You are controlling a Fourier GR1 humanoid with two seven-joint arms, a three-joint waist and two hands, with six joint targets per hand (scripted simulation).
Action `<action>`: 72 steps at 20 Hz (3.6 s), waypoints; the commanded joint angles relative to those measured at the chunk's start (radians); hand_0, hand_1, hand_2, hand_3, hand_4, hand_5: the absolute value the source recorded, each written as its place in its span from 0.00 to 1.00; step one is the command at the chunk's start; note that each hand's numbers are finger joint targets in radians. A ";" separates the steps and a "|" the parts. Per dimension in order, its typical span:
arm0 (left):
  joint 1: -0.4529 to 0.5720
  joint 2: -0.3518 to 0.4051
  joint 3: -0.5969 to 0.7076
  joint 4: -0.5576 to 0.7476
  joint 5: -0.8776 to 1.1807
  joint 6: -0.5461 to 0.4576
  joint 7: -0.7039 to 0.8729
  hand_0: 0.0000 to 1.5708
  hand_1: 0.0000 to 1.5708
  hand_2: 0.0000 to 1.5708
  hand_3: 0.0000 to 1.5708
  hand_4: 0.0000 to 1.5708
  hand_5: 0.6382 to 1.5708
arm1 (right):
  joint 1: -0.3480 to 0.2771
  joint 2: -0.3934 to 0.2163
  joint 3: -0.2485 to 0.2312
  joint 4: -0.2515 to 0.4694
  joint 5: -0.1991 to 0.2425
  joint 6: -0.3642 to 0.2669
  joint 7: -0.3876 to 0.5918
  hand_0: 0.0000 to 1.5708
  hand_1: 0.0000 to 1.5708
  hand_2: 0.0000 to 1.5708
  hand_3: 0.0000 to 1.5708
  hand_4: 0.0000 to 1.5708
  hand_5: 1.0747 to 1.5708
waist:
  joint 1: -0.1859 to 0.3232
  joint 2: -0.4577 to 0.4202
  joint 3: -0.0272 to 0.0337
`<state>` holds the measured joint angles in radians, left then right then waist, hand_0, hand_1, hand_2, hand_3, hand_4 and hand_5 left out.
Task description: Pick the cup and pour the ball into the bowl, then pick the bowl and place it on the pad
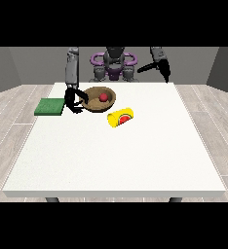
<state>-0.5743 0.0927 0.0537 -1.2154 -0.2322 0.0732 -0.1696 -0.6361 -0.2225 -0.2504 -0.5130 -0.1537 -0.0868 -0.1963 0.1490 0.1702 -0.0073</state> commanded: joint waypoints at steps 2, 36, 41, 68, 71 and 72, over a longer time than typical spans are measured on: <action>0.043 0.056 0.071 0.064 0.040 -0.022 -0.060 0.00 0.00 0.00 0.00 0.00 1.00 | -0.041 0.011 0.044 -0.032 0.029 -0.045 0.129 1.00 1.00 1.00 1.00 0.66 0.97 | -0.060 -0.048 0.0070; 0.043 0.023 -0.016 -0.239 -0.065 0.135 -0.098 0.00 0.00 0.00 0.00 0.00 0.99 | -0.035 -0.570 -0.220 0.133 -0.145 0.459 -0.048 1.00 1.00 1.00 0.00 0.66 1.00 | -0.073 0.345 0.0100; 0.018 0.042 -0.012 -0.314 -0.067 0.122 -0.031 0.00 0.00 0.00 0.00 0.00 0.99 | -0.060 -0.561 -0.201 0.153 -0.115 0.435 -0.094 1.00 1.00 1.00 0.13 0.66 1.00 | -0.082 0.369 0.0095; 0.131 0.037 -0.017 -0.546 -0.035 0.092 0.065 0.00 0.00 0.00 0.00 0.00 0.99 | -0.076 -0.739 -0.190 0.236 -0.068 0.389 0.002 0.00 0.00 0.27 0.21 0.00 0.82 | -0.100 0.387 0.0095; 0.175 0.044 -0.020 -0.549 -0.020 0.065 0.064 0.00 0.00 0.00 0.00 0.00 0.99 | -0.070 -0.719 -0.176 0.233 -0.057 0.385 0.010 0.00 0.00 0.24 0.14 0.00 0.81 | -0.089 0.340 0.0088; 0.203 0.020 -0.053 -0.547 -0.037 0.073 0.062 0.00 0.00 0.00 0.00 0.00 0.99 | -0.059 -0.701 -0.163 0.233 -0.044 0.365 0.015 0.00 0.00 0.24 0.13 0.00 0.82 | -0.089 0.312 0.0085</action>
<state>-0.4188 0.1193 0.0162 -1.7410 -0.2709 0.1567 -0.1136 -0.7031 -0.9250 -0.4229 -0.2826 -0.2114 0.2969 -0.1850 0.0599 0.5143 0.0013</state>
